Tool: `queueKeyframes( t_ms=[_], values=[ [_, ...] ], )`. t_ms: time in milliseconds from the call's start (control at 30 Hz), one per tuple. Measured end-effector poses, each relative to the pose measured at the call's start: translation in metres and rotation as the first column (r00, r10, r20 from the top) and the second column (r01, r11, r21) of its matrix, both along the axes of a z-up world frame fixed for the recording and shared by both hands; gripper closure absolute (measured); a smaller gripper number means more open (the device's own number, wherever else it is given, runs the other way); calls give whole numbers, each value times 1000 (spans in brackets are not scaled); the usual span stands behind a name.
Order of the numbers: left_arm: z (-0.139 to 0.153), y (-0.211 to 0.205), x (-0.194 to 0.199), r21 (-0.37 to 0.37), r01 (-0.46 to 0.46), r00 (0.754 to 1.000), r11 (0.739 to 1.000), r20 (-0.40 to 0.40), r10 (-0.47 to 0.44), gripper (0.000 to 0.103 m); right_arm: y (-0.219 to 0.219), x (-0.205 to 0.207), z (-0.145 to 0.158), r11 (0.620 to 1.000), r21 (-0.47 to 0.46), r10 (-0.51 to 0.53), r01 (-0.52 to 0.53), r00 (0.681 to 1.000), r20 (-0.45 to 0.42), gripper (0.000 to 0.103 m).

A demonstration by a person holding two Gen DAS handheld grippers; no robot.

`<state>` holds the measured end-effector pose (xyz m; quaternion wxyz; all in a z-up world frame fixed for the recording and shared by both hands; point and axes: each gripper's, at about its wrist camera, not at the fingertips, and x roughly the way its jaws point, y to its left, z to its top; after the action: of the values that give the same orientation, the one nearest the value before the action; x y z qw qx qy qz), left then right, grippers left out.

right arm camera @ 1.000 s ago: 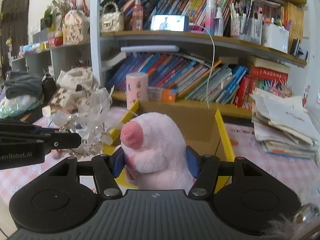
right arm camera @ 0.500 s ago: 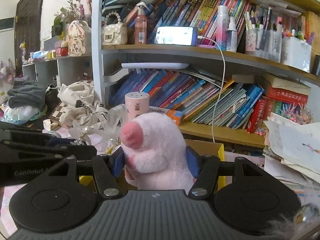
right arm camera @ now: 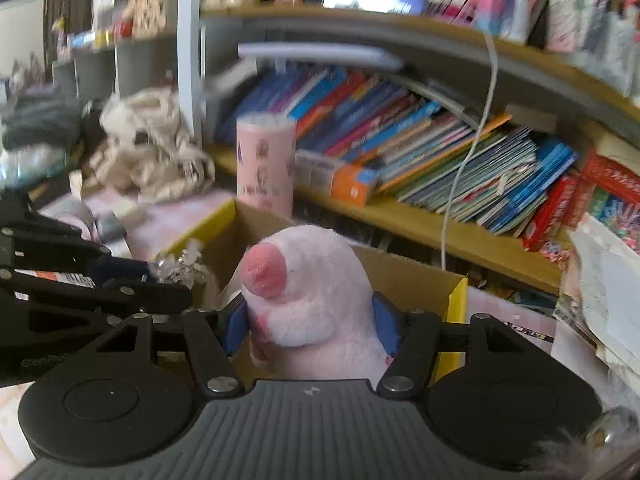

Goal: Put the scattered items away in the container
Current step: 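Lower both held items into the yellow box and open both grippers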

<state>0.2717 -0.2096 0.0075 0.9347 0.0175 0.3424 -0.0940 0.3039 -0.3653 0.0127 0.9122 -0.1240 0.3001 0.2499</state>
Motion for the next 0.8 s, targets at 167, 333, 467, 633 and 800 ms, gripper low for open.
queueKeyframes(
  t_ms=[167,333,467,633,800],
  values=[
    [-17,1,24,18,16,997,1000,-74,-15,88,12,35,-17,993,-109,46,-55,996,-76,43],
    [-25,-4,39,60,49,993,997,-113,-42,88,22,68,-35,972,-208,73,-108,983,-170,43],
    [-30,-7,46,81,66,989,995,-139,-54,88,27,83,-45,957,-266,63,-114,979,-194,43],
    [-34,-14,51,96,108,982,989,-168,-91,87,28,93,-52,950,-285,61,-126,973,-224,43],
    [-34,-22,48,101,156,977,983,-163,-138,84,28,94,-53,949,-288,67,-130,974,-217,40]
  ],
)
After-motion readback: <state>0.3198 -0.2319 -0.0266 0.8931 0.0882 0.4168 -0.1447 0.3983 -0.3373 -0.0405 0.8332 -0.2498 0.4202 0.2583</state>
